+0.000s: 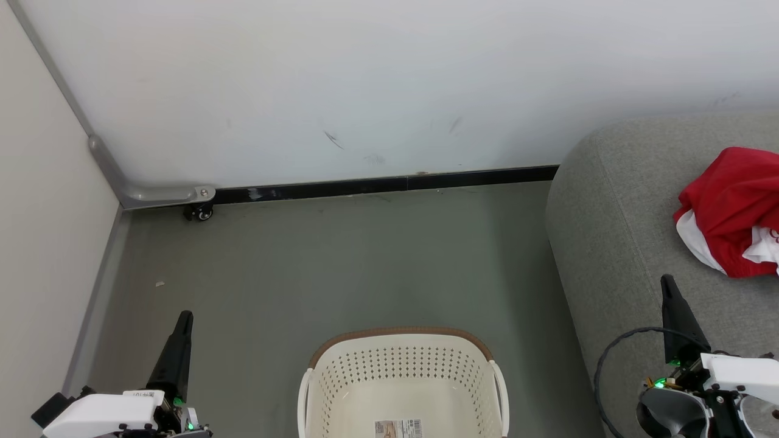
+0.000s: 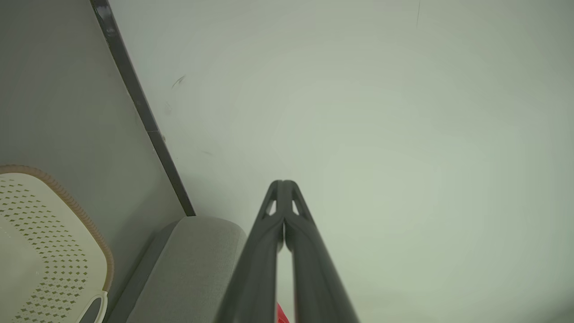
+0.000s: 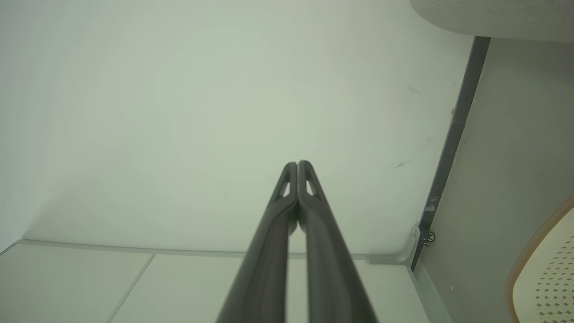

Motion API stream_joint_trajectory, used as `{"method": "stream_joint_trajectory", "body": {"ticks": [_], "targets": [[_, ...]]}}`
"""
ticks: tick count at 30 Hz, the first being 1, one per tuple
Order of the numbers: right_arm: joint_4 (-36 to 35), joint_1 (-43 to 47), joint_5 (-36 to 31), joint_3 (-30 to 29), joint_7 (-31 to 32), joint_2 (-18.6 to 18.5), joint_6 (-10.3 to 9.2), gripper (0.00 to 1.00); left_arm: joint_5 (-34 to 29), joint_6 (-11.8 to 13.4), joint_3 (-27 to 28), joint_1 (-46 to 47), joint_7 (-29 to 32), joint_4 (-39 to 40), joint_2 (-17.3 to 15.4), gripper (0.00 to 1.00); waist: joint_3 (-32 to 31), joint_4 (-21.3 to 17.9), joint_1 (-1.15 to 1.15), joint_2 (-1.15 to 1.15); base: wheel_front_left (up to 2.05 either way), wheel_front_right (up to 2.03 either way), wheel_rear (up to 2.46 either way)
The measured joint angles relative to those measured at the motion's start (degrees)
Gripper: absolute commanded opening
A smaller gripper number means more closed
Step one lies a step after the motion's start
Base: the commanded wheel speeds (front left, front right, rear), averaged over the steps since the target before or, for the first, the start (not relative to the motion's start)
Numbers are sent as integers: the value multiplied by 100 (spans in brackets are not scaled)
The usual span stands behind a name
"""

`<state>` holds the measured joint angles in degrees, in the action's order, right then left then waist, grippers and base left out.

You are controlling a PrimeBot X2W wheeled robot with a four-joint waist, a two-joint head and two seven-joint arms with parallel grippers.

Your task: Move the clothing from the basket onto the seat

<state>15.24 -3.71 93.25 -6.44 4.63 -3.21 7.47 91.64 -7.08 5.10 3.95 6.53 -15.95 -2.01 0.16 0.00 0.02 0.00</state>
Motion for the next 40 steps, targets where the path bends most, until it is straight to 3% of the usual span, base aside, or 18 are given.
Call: {"method": "stream_joint_trajectory", "body": {"ticks": [40], "targets": [[0, 0, 0, -13, 43, 1, 0, 0, 1, 0, -3, 0, -1, 4, 0, 0, 1, 0, -1, 0, 0, 0, 0]]}}
